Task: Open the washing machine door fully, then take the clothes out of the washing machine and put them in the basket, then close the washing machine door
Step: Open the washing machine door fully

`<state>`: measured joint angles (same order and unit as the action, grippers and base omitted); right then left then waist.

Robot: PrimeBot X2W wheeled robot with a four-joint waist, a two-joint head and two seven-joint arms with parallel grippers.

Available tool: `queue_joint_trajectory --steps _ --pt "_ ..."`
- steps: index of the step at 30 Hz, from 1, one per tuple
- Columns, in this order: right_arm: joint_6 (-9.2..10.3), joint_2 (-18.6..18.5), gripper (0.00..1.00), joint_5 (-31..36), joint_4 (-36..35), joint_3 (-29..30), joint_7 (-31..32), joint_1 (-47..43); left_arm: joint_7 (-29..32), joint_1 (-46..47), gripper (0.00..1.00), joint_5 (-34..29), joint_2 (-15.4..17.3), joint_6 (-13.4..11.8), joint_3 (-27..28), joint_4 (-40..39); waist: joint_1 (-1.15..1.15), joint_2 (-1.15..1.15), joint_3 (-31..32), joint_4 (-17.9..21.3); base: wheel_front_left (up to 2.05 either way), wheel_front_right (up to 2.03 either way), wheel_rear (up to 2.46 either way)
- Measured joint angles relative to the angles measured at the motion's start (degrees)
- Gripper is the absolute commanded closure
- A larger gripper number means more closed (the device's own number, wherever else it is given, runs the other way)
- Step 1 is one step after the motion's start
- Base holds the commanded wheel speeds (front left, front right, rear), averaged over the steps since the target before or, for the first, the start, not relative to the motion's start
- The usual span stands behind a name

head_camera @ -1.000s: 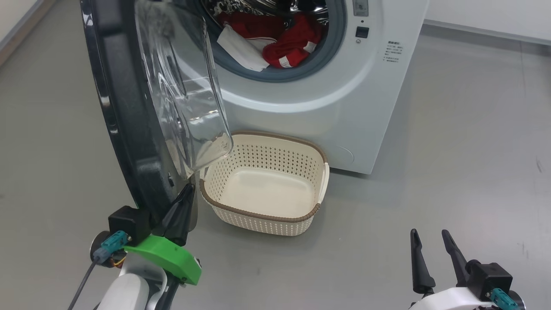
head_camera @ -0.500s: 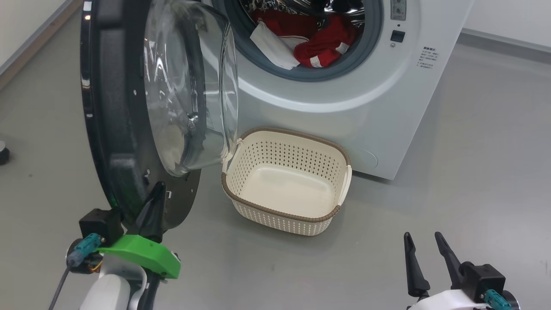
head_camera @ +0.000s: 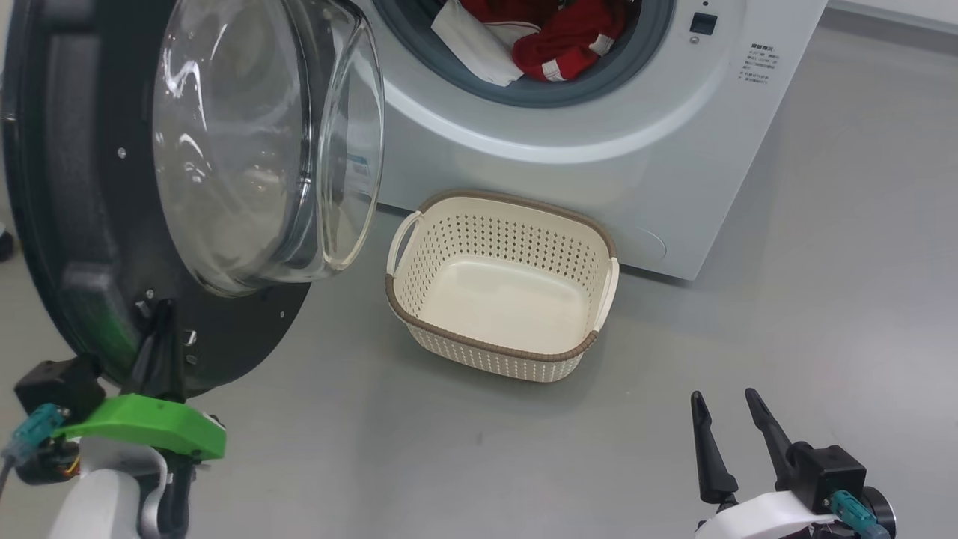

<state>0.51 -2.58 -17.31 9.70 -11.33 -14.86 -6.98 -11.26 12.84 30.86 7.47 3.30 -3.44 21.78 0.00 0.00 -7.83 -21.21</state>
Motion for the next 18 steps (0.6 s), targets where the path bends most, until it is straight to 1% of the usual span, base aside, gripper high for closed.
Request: queue_joint_trajectory --steps 10,11,18 --pt "0.26 -0.08 0.00 1.36 -0.03 -0.31 0.00 1.91 -0.75 2.46 1.00 2.53 2.92 -0.04 4.39 0.68 0.00 0.00 -3.93 0.20 0.00 0.00 0.00" --pt "0.66 -0.12 0.00 1.54 -0.04 -0.40 0.00 2.21 -0.76 2.74 1.00 2.75 3.14 -0.04 4.85 0.90 0.00 0.00 -4.36 0.20 0.00 0.00 0.00" --pt "1.15 -0.79 0.00 3.13 -0.20 -0.83 0.45 4.33 -1.27 4.57 1.00 4.52 4.75 0.02 8.14 2.66 0.00 0.00 -7.43 0.31 0.00 0.00 0.00"
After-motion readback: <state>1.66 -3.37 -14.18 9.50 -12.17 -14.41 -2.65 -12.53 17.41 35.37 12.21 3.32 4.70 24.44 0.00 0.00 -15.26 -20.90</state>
